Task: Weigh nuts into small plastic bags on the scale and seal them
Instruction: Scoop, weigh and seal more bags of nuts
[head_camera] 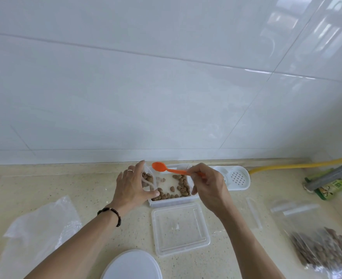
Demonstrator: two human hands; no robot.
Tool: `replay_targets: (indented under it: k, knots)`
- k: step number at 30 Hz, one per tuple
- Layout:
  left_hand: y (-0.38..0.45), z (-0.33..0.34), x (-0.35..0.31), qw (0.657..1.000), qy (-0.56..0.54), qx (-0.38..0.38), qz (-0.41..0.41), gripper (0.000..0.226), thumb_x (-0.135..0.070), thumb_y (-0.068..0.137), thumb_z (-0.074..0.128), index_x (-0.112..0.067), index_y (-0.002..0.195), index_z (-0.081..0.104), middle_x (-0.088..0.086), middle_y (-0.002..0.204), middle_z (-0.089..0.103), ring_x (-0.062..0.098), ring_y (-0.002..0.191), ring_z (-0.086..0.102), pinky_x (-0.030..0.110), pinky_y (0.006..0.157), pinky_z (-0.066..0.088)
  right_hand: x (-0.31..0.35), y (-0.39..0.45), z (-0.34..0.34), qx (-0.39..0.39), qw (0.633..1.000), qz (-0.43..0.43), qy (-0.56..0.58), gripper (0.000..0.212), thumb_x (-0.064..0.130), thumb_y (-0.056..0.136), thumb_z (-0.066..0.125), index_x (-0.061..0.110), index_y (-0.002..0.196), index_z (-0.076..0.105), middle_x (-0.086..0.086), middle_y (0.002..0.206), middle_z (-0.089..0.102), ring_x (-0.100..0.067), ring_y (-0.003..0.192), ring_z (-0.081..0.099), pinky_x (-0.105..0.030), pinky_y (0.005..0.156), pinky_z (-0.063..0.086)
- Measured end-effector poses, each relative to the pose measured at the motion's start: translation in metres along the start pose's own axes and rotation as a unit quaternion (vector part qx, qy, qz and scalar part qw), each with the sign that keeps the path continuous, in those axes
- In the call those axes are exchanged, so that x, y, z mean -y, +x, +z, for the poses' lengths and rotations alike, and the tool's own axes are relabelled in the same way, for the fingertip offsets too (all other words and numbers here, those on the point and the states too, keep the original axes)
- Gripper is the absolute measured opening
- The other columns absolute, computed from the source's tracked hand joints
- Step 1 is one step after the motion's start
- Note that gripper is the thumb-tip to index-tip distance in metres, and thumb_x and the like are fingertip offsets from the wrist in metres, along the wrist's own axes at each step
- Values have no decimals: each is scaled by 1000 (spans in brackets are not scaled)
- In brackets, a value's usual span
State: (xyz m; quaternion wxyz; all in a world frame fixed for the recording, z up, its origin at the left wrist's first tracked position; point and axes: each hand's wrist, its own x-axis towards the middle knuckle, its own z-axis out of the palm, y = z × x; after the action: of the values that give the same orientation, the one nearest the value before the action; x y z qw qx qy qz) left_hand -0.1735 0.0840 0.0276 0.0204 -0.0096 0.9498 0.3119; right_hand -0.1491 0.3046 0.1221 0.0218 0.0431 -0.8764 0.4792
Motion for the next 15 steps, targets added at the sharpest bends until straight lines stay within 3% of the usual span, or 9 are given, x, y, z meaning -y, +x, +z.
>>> replay_targets:
  k: [3,7,9,12,15]
  knots:
    - [0,3,4,1000,2,3,3,109,-58,59,81,-23,146,25,3,128,48,23,117,48,43,107,32,-11,3,-4,-40,998,45,4,20,2,95,55,15,86,67,0,57,61,-12,47,61,-16,48,43]
    - [0,6,11,1000,-5,10,11,113,-60,56,81,-27,147,23,1,128,48,22,117,49,43,109,30,-37,9,3,-33,989,85,-118,21,9,96,49,18,85,63,1,63,61,-26,57,63,-42,58,55]
    - [-1,6,16,1000,-4,18,18,115,-60,55,81,-28,148,22,0,129,48,20,118,48,44,111,27,-48,10,8,13,974,103,-199,20,12,97,46,18,90,64,0,69,64,-26,60,62,-44,61,55]
    - [-2,7,21,1000,0,19,24,116,-62,54,81,-27,148,22,-1,128,48,19,118,48,45,112,26,-55,7,14,48,976,137,-162,21,8,96,46,16,88,63,-5,73,66,-28,58,62,-40,55,54]
    - [-2,7,21,999,7,19,29,116,-63,54,81,-26,147,22,0,129,49,20,120,48,46,112,26,-56,1,24,81,978,182,-65,20,5,98,46,13,90,63,-11,76,65,-19,51,62,-22,45,45]
